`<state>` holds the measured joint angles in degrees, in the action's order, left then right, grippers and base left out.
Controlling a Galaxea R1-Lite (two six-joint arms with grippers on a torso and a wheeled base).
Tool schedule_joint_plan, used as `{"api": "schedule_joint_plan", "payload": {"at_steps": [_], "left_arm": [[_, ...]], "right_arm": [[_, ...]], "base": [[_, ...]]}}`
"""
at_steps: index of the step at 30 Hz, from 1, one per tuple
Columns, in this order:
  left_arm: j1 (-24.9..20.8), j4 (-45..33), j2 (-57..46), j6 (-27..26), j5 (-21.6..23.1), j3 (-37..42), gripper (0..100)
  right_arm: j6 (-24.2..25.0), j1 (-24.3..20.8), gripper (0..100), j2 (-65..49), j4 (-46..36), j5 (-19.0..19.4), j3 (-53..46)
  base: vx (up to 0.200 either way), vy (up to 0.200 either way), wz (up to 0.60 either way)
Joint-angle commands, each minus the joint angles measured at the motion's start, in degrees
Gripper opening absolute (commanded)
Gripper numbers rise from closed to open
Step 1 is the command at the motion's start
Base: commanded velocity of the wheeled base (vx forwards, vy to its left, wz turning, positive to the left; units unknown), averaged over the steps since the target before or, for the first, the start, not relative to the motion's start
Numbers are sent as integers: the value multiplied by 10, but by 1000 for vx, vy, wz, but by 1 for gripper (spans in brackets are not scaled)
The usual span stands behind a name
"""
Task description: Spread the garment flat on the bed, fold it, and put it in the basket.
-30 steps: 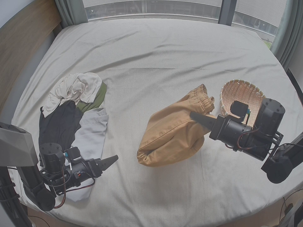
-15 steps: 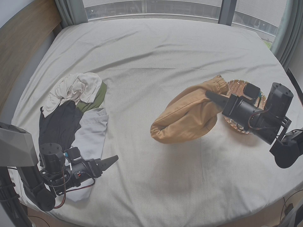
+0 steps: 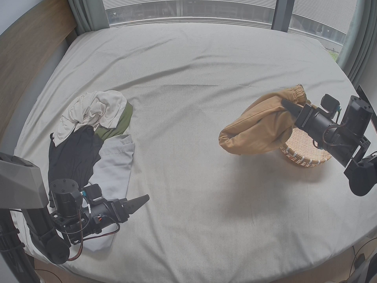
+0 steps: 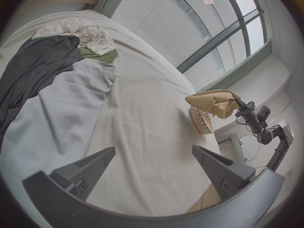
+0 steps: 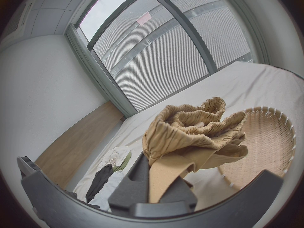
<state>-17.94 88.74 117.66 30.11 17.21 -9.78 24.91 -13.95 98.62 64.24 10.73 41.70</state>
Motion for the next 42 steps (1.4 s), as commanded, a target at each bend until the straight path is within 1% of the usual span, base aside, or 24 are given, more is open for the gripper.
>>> {"api": "schedule_joint_plan", "payload": {"at_steps": [1, 4, 9, 12, 13, 14, 19, 22, 28, 29, 33, 35, 39, 40, 42], "left_arm": [[-2, 0, 1, 0, 0, -2, 100], [-2, 0, 1, 1, 0, -2, 100], [-2, 0, 1, 1, 0, -2, 100], [-2, 0, 1, 1, 0, -1, 100], [-2, 0, 1, 1, 0, -1, 100], [-2, 0, 1, 1, 0, -1, 100], [-2, 0, 1, 1, 0, -1, 100], [-3, 0, 1, 1, 0, 0, 100], [-3, 0, 0, 1, 0, 1, 100], [-3, 0, -1, 1, 0, 1, 100], [-3, 0, -1, 1, 0, 1, 100], [-4, 0, -2, 0, 0, 0, 100], [-4, 0, -2, 0, 0, 0, 100], [-5, 0, -13, 1, 0, 0, 100], [-8, 0, -24, 2, 0, 1, 100]], "right_arm": [[-11, 53, 0, 1, -2, 1, 20], [-10, 74, 0, 3, -2, 1, 34], [-6, 132, 0, 16, -1, -2, 78], [-6, 146, 0, 17, 1, -2, 81], [-6, 163, 0, 22, 4, -3, 87], [-5, 169, 0, 25, 4, -3, 88], [-7, 191, 0, 42, 5, -1, 90], [-11, 205, 0, 82, 11, 0, 85], [-14, 217, 0, 130, 39, 0, 68], [-14, 216, 100, 131, 43, 1, 61], [-21, 211, 100, 122, 47, 1, 33], [-40, 200, 100, 89, 38, 1, -3], [-47, 188, 100, 52, 23, 2, -33], [-50, 180, 100, 13, -6, 2, -51], [-50, 175, 100, -23, -40, 2, -63]], "base": [[0, 0, 0], [0, 0, 0], [0, 0, 0], [0, 0, 0], [0, 0, 0], [0, 0, 0], [0, 0, 0], [0, 0, 0], [0, 0, 0], [0, 0, 0], [0, 0, 0], [0, 0, 0], [0, 0, 0], [0, 0, 0], [0, 0, 0]]}}
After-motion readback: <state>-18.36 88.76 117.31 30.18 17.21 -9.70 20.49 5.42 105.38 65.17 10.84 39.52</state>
